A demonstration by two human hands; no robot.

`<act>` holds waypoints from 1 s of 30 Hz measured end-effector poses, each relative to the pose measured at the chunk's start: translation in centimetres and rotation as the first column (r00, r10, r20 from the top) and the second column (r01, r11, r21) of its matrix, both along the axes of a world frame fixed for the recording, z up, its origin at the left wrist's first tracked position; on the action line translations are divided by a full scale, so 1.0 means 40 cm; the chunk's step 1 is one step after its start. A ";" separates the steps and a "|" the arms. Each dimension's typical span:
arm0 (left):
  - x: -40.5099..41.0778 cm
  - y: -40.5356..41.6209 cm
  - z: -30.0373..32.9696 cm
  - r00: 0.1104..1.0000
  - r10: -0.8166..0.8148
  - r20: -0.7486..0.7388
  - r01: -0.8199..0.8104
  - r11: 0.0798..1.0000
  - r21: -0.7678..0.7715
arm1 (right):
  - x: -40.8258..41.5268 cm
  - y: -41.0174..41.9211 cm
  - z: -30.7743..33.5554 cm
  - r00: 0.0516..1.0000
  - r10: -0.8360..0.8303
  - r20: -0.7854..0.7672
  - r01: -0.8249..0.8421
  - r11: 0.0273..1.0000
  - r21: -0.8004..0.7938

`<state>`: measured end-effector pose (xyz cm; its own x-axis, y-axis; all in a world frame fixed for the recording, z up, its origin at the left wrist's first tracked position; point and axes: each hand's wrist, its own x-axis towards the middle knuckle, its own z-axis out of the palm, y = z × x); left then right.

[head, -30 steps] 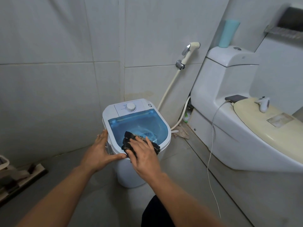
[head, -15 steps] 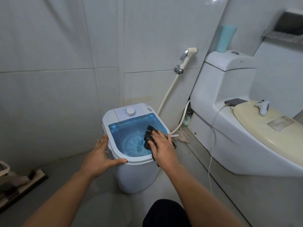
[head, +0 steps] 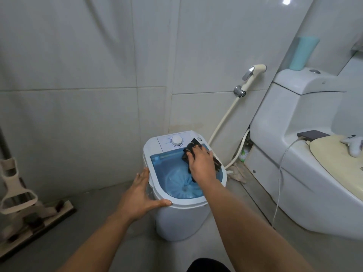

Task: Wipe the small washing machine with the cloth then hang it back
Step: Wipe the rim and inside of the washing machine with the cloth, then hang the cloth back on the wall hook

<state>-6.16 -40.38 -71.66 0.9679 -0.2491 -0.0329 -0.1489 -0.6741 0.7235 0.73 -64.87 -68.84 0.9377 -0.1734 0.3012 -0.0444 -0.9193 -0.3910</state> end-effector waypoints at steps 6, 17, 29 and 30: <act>-0.004 -0.003 0.010 1.000 -0.008 -0.017 0.008 1.000 -0.007 | 0.004 0.140 -0.016 0.993 0.116 -0.025 -0.116 0.993 -0.006; 0.008 0.015 -0.001 1.000 -0.025 0.004 0.026 0.999 -0.036 | -0.053 0.340 0.011 0.897 0.441 -0.004 -0.441 0.897 -0.032; 0.133 0.246 0.289 0.838 0.280 -0.469 -0.519 0.675 -0.524 | 0.012 0.382 0.313 0.948 0.290 -0.129 0.135 -0.004 0.991; 0.137 0.259 0.369 0.806 0.290 -0.515 -0.572 0.604 -0.554 | 0.007 0.406 0.358 0.937 0.325 -0.129 0.163 -0.078 0.984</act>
<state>-0.66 -30.03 -56.89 0.9180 0.1062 -0.3822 0.3745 0.0859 0.9232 1.02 -48.62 -54.51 0.9434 0.0347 -0.3298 -0.3124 0.4261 -0.8490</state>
